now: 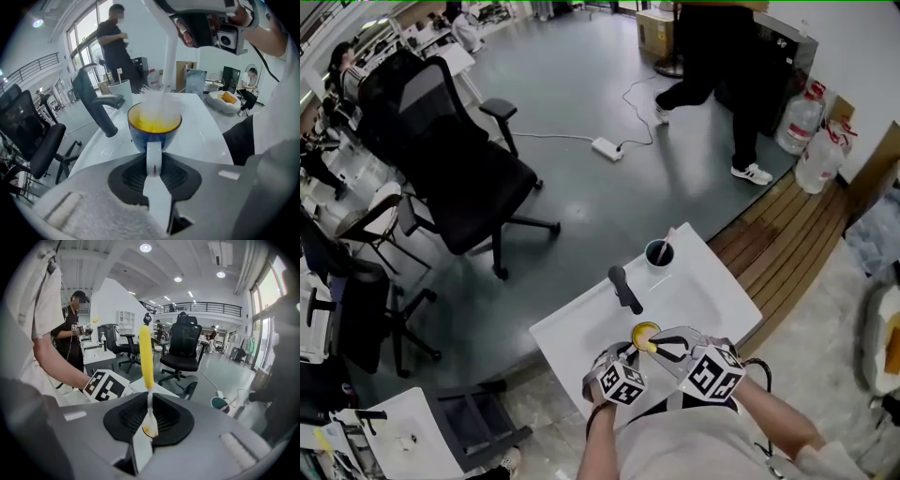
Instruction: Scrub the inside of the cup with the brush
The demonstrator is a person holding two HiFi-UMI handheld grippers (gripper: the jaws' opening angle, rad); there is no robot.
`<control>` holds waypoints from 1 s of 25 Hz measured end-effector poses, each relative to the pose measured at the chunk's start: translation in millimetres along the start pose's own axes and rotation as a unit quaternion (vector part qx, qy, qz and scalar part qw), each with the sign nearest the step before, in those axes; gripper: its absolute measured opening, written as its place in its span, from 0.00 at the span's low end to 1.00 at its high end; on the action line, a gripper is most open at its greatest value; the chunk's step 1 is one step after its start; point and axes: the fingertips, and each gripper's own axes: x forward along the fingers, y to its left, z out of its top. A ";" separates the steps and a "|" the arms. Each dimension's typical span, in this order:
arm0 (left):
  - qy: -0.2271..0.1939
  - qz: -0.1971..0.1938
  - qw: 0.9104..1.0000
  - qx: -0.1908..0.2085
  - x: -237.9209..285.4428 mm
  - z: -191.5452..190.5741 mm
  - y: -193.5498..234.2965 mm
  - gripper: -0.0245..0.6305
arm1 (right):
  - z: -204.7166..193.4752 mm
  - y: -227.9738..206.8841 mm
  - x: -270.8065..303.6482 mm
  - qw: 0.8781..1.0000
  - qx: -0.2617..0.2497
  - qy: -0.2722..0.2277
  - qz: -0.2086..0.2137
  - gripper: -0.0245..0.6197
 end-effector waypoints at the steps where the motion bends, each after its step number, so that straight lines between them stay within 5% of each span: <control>1: -0.001 0.001 1.000 -0.003 -0.4 0.5 1.3 0.13 | 2.7 0.8 -0.9 1.000 0.005 -0.007 0.005 0.10; 10: -0.028 -0.011 1.000 -0.002 -7.5 19.3 -4.1 0.13 | 48.1 -19.3 -18.8 0.991 0.002 -0.123 -0.055 0.09; 15: -0.031 -0.013 0.999 0.006 -7.5 28.1 -8.1 0.13 | 38.1 -28.0 -18.8 0.991 -0.048 -0.087 -0.093 0.10; 25: -0.014 0.006 1.000 0.002 -7.1 10.6 5.4 0.13 | -11.6 -25.1 -28.5 0.998 0.018 -0.017 -0.057 0.10</control>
